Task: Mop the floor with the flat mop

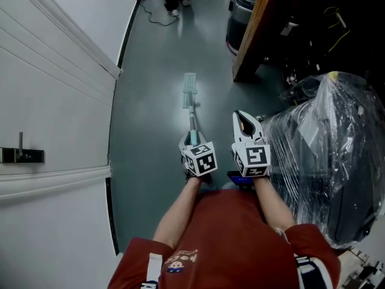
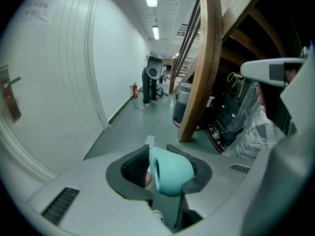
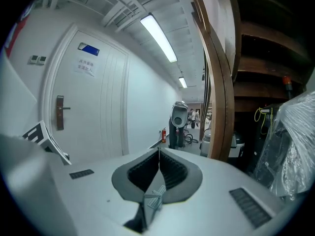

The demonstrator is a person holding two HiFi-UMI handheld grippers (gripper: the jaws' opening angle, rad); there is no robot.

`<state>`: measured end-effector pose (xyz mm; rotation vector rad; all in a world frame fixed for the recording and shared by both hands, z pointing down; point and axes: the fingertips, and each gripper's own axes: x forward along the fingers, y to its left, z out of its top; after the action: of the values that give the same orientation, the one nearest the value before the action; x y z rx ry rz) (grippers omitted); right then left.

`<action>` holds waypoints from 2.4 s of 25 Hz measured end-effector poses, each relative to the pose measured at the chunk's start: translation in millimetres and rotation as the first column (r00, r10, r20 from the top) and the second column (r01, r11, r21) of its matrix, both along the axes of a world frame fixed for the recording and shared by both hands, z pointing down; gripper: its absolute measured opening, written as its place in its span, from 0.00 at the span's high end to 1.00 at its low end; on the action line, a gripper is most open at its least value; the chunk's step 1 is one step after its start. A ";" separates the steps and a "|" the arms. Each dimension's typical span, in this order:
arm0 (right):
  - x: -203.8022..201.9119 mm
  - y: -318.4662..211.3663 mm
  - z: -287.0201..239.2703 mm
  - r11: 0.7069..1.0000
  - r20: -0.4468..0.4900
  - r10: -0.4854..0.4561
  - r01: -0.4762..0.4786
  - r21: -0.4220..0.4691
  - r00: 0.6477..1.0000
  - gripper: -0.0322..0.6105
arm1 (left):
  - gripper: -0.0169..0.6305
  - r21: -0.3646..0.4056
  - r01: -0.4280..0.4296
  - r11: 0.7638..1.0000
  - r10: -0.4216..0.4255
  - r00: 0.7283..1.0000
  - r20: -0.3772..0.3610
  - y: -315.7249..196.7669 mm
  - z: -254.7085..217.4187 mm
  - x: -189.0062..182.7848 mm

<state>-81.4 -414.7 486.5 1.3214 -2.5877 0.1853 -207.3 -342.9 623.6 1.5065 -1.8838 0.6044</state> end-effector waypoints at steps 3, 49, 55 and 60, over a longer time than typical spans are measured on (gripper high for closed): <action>-9.2 -16.7 -3.6 1.000 0.006 0.027 -0.028 0.011 1.000 0.92 | 0.79 0.004 -0.015 1.000 0.015 1.000 0.001 -17.6 0.7 -15.0; -23.4 -358.4 10.7 0.997 0.027 -0.069 0.070 -0.017 0.997 0.92 | 0.79 -0.010 0.087 0.996 -0.087 0.996 0.030 -351.5 6.2 -42.0; -53.9 -397.3 4.5 0.999 0.019 -0.048 0.048 -0.007 0.999 0.92 | 0.79 -0.012 0.063 0.998 -0.063 0.997 0.036 -394.0 9.9 -70.7; -81.3 -423.9 -1.1 0.999 0.015 -0.039 0.039 0.004 0.999 0.92 | 0.79 -0.011 0.039 0.999 -0.039 0.998 0.041 -422.6 8.8 -93.8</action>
<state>-162.8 -838.6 485.4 1.2739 -2.6255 0.1849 -301.1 -765.5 632.4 1.4568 -1.9325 0.6321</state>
